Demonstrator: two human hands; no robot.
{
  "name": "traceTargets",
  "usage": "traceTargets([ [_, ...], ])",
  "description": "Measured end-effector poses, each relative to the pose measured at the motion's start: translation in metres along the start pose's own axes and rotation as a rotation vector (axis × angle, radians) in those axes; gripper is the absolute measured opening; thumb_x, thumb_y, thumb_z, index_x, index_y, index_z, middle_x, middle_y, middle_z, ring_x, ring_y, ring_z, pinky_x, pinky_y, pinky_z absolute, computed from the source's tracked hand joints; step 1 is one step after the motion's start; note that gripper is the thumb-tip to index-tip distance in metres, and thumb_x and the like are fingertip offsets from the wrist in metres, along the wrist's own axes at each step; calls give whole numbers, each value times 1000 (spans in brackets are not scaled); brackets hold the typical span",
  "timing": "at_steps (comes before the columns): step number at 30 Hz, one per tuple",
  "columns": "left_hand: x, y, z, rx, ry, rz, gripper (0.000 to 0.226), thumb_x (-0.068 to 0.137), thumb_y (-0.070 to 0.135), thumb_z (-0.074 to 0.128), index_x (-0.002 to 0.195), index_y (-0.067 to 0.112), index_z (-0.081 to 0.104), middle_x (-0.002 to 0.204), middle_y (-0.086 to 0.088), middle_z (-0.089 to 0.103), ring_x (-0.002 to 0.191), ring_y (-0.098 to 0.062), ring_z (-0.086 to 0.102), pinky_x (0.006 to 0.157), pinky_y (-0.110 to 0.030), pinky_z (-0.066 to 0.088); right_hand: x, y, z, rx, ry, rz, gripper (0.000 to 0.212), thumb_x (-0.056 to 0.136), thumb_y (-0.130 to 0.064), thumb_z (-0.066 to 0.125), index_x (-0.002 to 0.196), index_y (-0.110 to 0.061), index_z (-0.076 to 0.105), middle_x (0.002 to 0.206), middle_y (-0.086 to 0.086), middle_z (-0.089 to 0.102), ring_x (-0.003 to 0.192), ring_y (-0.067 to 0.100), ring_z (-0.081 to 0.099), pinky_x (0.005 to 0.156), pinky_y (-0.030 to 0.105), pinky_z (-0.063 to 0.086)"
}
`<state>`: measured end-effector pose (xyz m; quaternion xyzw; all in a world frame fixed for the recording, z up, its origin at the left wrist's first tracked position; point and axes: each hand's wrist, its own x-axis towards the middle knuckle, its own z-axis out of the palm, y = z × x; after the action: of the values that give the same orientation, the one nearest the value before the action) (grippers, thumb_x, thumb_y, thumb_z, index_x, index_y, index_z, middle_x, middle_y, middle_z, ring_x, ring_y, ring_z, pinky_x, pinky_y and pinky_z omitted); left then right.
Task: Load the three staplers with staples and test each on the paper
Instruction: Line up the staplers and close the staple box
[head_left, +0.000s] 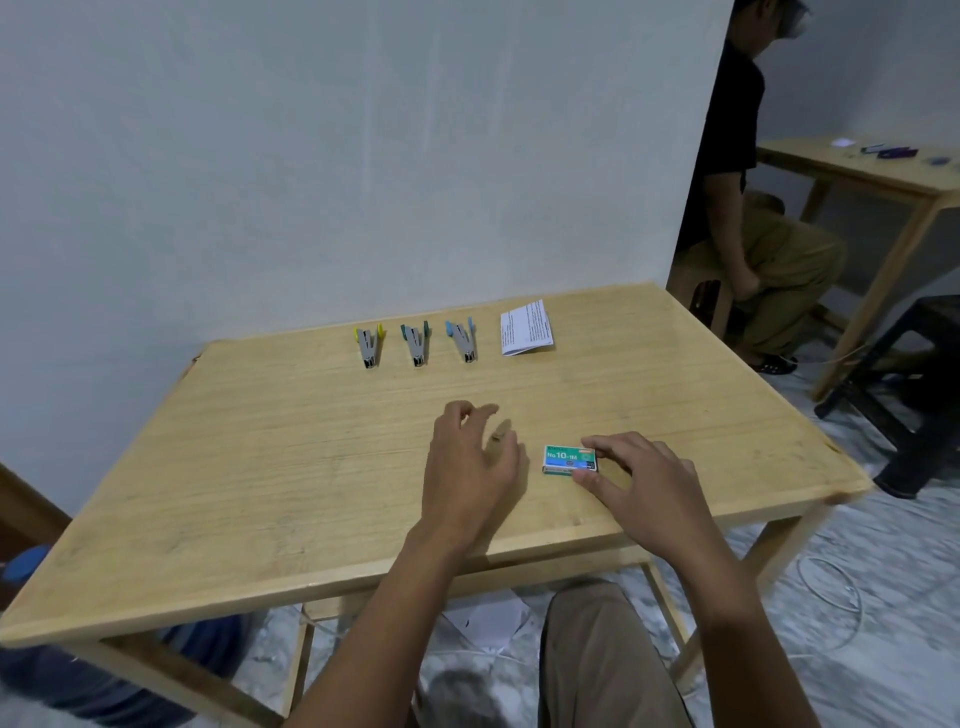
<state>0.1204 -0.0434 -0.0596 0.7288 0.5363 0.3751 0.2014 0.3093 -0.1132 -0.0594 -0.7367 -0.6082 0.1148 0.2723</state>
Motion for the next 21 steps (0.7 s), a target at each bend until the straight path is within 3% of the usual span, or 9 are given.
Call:
traceTargets([
  [2,5,-1,5,-17,-107,25,50,92,40,54,138,20,53,141,7,45,126,-9,45,97,-31,50,0,0,0,10,2,-2,44,92,-54,55,134,-42,52,126,-19,58,117,9,48,96,35,33],
  [4,10,-1,8,-34,-196,48,48,93,38,53,137,20,54,140,6,52,122,-10,52,92,-30,53,-1,0,-1,14,-4,-10,43,92,-54,54,133,-43,53,125,-19,58,117,9,48,97,35,33],
  [7,12,3,4,-89,-232,77,29,94,30,55,118,21,68,110,9,69,100,-7,62,74,-24,55,-1,2,-2,24,-11,-20,39,92,-53,55,130,-43,55,124,-19,58,116,8,48,97,34,33],
  [9,7,5,-1,-129,-244,102,22,95,26,55,106,19,72,99,8,71,94,-6,63,71,-29,56,-1,3,-3,27,-13,-24,38,93,-52,55,129,-43,56,124,-19,58,116,9,48,97,34,33],
  [11,-1,7,-7,-118,-267,147,22,96,24,54,105,19,73,102,7,72,95,-4,62,71,-29,55,-1,3,-4,22,-14,-31,36,93,-50,55,128,-42,57,125,-19,58,117,9,48,96,34,33],
  [15,-16,1,-15,-106,-289,181,27,97,23,54,116,19,73,114,7,71,88,3,61,64,-9,43,-4,3,-6,17,-27,-52,35,94,-49,55,128,-42,57,126,-19,58,118,9,47,95,34,32],
  [17,-23,-3,-18,-117,-293,179,27,96,21,55,115,17,73,114,6,71,84,7,60,64,-6,41,-6,3,-6,14,-45,-65,34,94,-49,55,128,-43,56,126,-21,57,117,9,47,96,34,31],
  [21,-35,-6,-26,-132,-259,202,25,94,14,58,112,16,75,112,7,71,97,14,57,77,-5,44,-9,-2,-6,-15,-53,-69,34,95,-50,53,128,-44,55,126,-23,56,118,7,45,97,35,29],
])
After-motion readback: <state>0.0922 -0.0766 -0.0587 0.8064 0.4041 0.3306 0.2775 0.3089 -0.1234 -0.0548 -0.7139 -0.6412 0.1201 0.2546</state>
